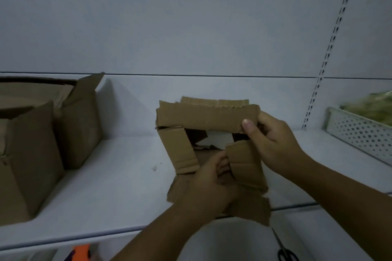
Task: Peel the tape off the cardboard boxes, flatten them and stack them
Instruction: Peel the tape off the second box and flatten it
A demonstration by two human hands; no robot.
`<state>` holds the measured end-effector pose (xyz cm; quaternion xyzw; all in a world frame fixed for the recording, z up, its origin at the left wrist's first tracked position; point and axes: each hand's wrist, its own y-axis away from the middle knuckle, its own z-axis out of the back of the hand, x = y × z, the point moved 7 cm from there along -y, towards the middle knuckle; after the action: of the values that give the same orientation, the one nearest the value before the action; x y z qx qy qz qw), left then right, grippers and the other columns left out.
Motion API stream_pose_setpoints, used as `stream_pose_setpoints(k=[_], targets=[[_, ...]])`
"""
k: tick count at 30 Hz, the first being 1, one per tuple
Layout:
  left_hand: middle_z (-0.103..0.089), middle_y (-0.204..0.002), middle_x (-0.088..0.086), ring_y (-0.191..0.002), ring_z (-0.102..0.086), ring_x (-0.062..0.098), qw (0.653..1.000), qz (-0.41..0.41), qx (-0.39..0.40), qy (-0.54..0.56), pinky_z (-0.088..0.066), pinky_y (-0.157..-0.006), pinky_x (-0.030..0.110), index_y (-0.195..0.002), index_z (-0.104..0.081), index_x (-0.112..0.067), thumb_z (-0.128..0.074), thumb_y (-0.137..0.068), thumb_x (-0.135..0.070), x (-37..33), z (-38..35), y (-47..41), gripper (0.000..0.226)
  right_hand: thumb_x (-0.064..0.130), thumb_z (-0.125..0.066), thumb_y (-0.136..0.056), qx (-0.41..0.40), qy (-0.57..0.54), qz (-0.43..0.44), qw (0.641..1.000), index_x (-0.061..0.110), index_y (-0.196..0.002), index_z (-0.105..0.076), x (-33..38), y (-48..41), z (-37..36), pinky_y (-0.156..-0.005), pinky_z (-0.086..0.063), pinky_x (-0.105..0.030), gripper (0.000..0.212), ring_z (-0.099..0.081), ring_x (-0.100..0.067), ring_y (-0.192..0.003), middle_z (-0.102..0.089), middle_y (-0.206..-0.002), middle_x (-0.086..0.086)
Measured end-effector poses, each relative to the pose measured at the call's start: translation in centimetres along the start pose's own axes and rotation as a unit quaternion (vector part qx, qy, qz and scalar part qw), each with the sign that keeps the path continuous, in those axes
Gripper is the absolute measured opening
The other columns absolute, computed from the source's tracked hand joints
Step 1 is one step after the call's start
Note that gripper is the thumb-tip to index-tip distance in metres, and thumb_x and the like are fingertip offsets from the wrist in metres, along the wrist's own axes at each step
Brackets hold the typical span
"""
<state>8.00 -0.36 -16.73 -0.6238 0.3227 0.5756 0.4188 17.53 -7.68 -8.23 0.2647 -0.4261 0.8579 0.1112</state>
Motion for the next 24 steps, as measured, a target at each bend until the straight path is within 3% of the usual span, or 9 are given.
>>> stream_pose_setpoints(k=[3, 5, 8, 11, 14, 16, 18, 21, 24], targets=[[-0.059, -0.103, -0.012, -0.087, -0.06, -0.008, 0.993, -0.062, 0.057, -0.082, -0.047, -0.079, 0.007, -0.11, -0.054, -0.022, -0.058, -0.083, 0.011, -0.8, -1.8, 1.5, 0.043, 0.05, -0.039, -0.088, 0.043, -0.037, -0.044, 0.997, 0.028, -0.096, -0.06, -0.9, -0.1, -0.6, -0.08, -0.05, -0.03, 0.032, -0.063, -0.007, -0.09, -0.068, -0.095, 0.002], [-0.064, -0.106, -0.013, -0.096, -0.057, -0.008, 0.96, -0.163, 0.097, -0.207, -0.043, -0.088, 0.006, -0.102, -0.065, -0.024, -0.059, -0.083, 0.0, -2.1, -2.5, 2.7, 0.031, 0.056, -0.034, -0.087, 0.072, -0.039, -0.052, 0.995, 0.015, -0.099, -0.064, -1.6, -0.4, -0.6, -0.082, -0.051, -0.037, 0.052, -0.064, -0.019, -0.092, -0.069, -0.096, -0.011], [-0.072, -0.094, -0.011, -0.091, -0.064, 0.004, 0.812, -0.313, -0.019, -0.493, -0.041, -0.092, 0.016, -0.083, -0.074, -0.025, -0.044, -0.079, -0.026, -5.2, -0.1, 3.3, 0.029, 0.061, -0.03, -0.084, 0.092, -0.033, -0.042, 0.994, -0.006, -0.098, -0.06, -2.2, -1.5, -0.3, -0.08, -0.048, -0.045, 0.075, -0.061, -0.035, -0.088, -0.063, -0.095, -0.028], [-0.072, -0.09, -0.008, -0.098, -0.065, 0.016, 0.649, -0.246, -0.105, -0.713, -0.035, -0.097, 0.041, -0.078, -0.073, -0.027, -0.046, -0.076, -0.037, -6.0, 2.9, 3.0, 0.029, 0.056, -0.029, -0.081, 0.11, -0.028, -0.03, 0.993, -0.006, -0.095, -0.06, -2.6, -2.5, -0.9, -0.074, -0.047, -0.03, 0.071, -0.06, -0.033, -0.085, -0.064, -0.093, -0.027], [-0.064, -0.068, 0.0, -0.067, -0.06, 0.023, 0.604, -0.152, -0.104, -0.775, -0.039, -0.069, 0.038, -0.074, -0.067, -0.024, -0.077, -0.056, -0.033, -4.5, 5.4, 3.6, 0.023, 0.058, -0.029, -0.081, 0.121, -0.008, -0.011, 0.993, -0.005, -0.091, -0.061, -2.5, -2.9, -1.8, -0.075, -0.049, -0.037, 0.072, -0.062, -0.032, -0.082, -0.066, -0.088, -0.022], [-0.064, -0.07, -0.004, -0.061, -0.06, 0.018, 0.612, -0.099, -0.09, -0.78, -0.043, -0.053, 0.031, -0.086, -0.067, -0.028, -0.081, -0.046, -0.031, -3.1, 7.3, 4.0, 0.043, 0.048, -0.035, -0.089, 0.128, 0.018, 0.004, 0.992, 0.0, -0.072, -0.056, -2.3, -3.0, -2.3, -0.063, -0.045, -0.034, 0.055, -0.057, -0.024, -0.066, -0.06, -0.068, -0.012], [-0.067, -0.089, -0.011, -0.077, -0.064, 0.014, 0.687, -0.071, -0.048, -0.722, -0.047, -0.058, 0.025, -0.101, -0.065, -0.036, -0.064, -0.061, -0.032, -2.2, 8.7, 5.0, 0.04, 0.043, -0.039, -0.094, 0.149, 0.056, 0.036, 0.987, 0.006, -0.062, -0.048, -2.0, -2.8, -3.6, -0.06, -0.04, -0.035, 0.049, -0.049, -0.018, -0.058, -0.051, -0.06, -0.005], [-0.07, -0.092, -0.025, -0.083, -0.065, 0.0, 0.854, -0.014, -0.034, -0.518, -0.047, -0.069, 0.01, -0.093, -0.069, -0.043, -0.05, -0.077, -0.016, -4.0, 9.6, 6.4, 0.037, 0.057, -0.028, -0.09, 0.189, 0.124, 0.097, 0.969, 0.006, -0.085, -0.064, -1.8, -2.5, -6.0, -0.077, -0.046, -0.039, 0.062, -0.058, -0.019, -0.081, -0.066, -0.087, -0.007], [-0.074, -0.071, -0.009, -0.066, -0.067, 0.003, 0.93, -0.071, -0.123, -0.339, -0.047, -0.056, 0.01, -0.068, -0.076, -0.021, -0.053, -0.08, 0.008, -8.3, 10.4, 6.3, 0.039, 0.053, -0.027, -0.094, 0.308, 0.112, 0.112, 0.938, 0.018, -0.117, -0.061, -2.1, -1.0, -9.5, -0.096, -0.043, -0.038, 0.053, -0.054, -0.016, -0.109, -0.062, -0.123, -0.003]])
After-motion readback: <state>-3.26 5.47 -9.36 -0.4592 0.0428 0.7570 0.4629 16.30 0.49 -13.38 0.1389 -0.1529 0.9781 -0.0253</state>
